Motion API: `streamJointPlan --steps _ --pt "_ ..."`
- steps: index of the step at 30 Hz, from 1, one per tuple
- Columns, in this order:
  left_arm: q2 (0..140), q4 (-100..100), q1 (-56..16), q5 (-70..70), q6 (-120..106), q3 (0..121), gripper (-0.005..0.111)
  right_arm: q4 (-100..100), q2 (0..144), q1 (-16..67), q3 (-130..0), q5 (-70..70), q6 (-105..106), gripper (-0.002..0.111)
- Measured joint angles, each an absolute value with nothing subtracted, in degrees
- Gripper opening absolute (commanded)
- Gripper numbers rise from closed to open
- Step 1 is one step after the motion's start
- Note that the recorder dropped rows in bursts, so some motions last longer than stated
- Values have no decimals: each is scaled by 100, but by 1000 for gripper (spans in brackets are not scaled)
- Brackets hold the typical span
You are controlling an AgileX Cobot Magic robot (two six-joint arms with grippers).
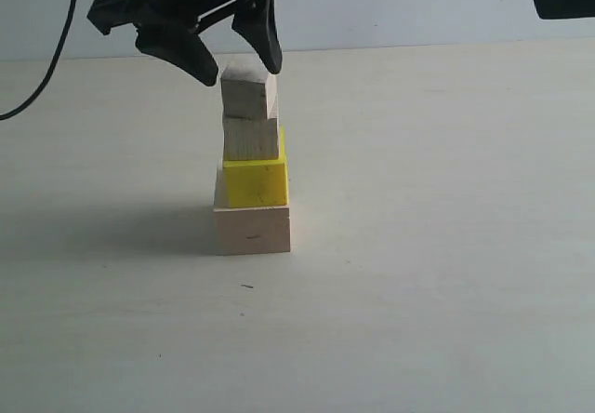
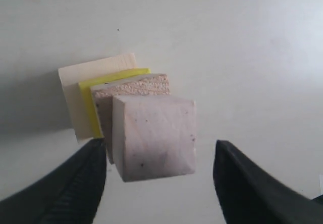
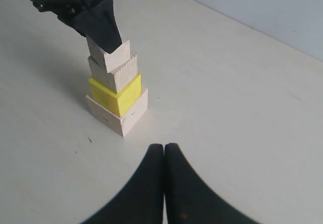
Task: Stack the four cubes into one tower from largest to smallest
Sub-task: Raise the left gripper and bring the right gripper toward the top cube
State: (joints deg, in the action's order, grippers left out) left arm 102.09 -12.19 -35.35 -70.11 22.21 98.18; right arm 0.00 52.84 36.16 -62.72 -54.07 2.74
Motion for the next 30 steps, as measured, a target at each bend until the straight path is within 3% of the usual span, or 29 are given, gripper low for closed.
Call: streamJointPlan --steps 10,21,30 --pt "9720 -1038 -3535 -7021 2124 9818 57 0 5537 3616 -6272 -5102 274 0" --pt "9370 -449 -3535 -7021 1882 9818 0 77 6817 3616 -6272 -4129 274 0" --pt "9122 -202 -3535 -7031 1456 9746 0 187 7895 3616 -6272 -3332 274 0"
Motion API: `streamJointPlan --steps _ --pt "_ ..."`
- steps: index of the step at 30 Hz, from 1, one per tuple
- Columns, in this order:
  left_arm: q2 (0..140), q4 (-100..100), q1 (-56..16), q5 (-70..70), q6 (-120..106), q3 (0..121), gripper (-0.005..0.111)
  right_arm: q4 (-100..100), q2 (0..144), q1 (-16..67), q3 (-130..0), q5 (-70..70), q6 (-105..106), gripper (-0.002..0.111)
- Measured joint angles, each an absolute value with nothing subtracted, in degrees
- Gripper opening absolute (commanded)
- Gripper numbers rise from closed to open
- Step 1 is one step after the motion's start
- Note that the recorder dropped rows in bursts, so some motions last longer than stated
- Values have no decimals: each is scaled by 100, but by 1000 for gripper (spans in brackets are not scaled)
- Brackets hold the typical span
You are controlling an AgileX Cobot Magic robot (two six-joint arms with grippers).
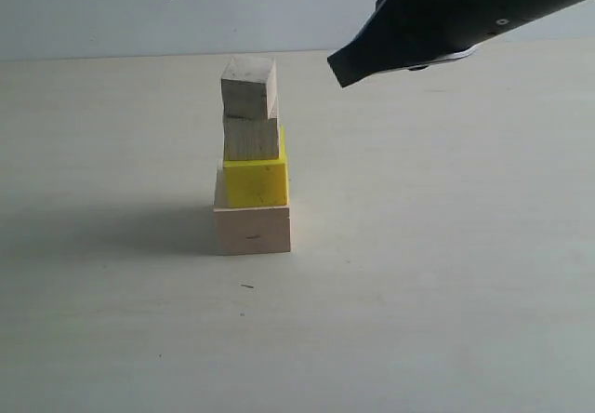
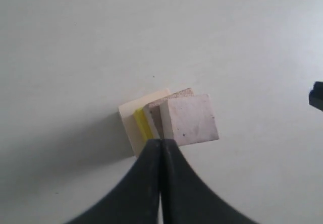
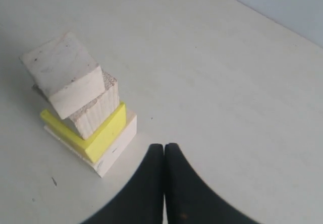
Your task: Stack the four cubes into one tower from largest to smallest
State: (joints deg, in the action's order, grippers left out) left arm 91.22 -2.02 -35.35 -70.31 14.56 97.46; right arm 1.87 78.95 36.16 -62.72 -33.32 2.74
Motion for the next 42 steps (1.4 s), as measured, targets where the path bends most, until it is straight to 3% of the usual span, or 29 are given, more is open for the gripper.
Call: streamJointPlan --steps 18,42 --pt "8446 482 -3535 -7021 1397 8339 0 104 8814 3616 -6272 -2488 297 0" --pt "8431 610 -3535 -7021 1386 8285 0 -457 9303 3616 -6655 -2421 837 0"
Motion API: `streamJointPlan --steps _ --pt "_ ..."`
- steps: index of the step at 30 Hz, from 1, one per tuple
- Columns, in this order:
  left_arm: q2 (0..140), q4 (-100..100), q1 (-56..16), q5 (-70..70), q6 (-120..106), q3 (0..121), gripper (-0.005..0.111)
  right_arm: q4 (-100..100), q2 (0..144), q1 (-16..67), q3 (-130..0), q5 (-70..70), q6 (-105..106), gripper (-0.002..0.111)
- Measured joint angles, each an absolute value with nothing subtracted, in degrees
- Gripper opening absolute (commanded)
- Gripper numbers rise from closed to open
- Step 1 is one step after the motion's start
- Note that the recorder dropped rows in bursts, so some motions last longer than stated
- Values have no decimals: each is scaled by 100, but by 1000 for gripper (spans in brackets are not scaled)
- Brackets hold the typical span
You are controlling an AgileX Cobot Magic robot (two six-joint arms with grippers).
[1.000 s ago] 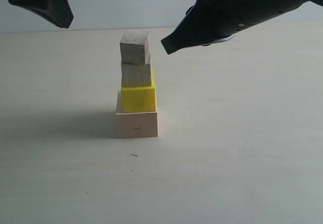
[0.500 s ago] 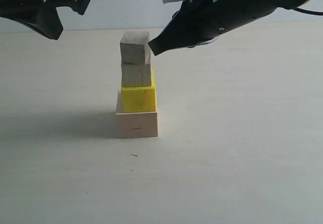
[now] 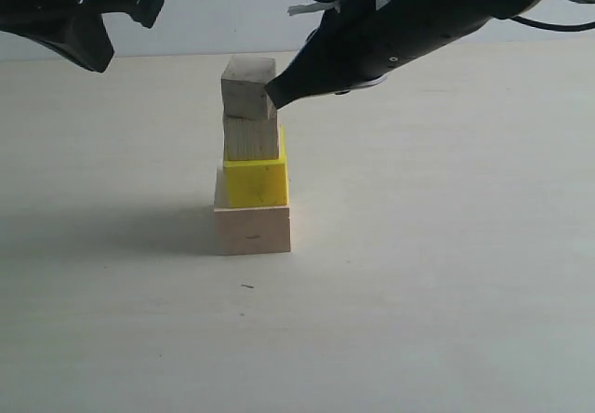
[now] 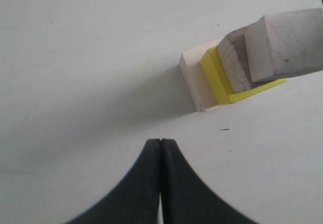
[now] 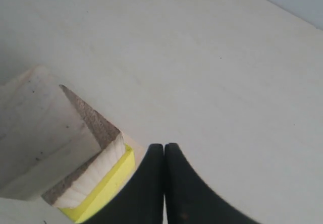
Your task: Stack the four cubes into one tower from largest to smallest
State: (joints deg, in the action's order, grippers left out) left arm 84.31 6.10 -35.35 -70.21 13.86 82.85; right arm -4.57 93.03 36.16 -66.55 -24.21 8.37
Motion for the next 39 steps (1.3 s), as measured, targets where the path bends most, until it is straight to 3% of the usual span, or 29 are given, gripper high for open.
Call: streamJointPlan --steps 39 --pt "8419 747 -3535 -7021 1375 8285 0 -1138 9170 3616 -6666 -2505 2025 0"
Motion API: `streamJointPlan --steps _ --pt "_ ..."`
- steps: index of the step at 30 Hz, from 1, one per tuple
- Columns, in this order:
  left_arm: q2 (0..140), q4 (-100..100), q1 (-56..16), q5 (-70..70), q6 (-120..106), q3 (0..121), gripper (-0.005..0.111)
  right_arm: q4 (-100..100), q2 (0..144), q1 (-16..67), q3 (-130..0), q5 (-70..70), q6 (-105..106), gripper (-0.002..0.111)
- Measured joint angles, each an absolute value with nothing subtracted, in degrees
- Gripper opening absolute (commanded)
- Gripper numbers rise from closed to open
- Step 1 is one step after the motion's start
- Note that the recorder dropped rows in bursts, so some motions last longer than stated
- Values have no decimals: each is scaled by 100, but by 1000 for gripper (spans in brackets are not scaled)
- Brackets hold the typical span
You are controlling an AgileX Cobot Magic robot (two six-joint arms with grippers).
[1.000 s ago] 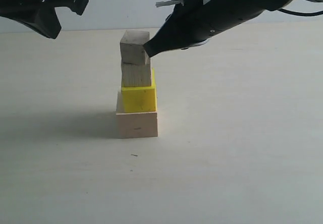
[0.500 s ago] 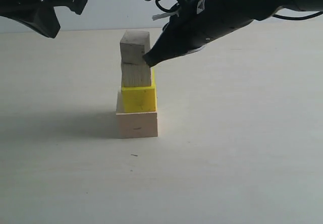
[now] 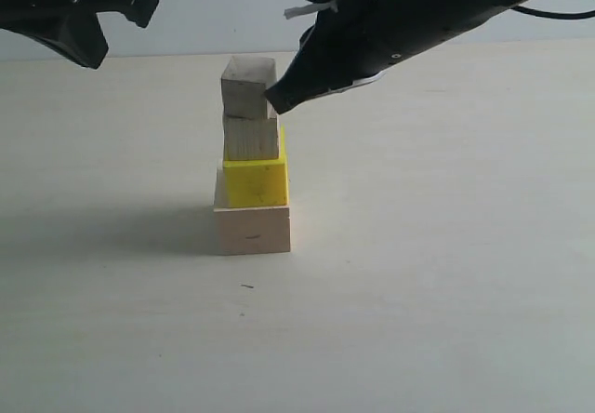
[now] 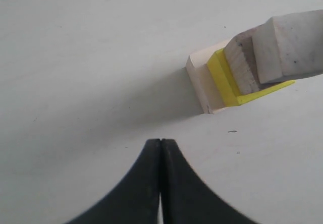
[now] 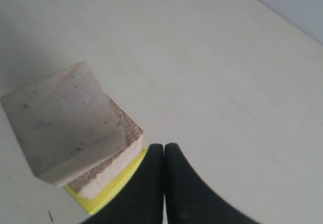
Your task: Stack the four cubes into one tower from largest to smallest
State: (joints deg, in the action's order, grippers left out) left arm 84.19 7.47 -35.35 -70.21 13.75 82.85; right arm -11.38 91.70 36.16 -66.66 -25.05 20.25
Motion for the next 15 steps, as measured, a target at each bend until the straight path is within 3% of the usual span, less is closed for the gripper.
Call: streamJointPlan --steps 15 --pt "8419 747 -3535 -7021 1354 8285 0 -2105 9022 3616 -6666 -2929 3070 0"
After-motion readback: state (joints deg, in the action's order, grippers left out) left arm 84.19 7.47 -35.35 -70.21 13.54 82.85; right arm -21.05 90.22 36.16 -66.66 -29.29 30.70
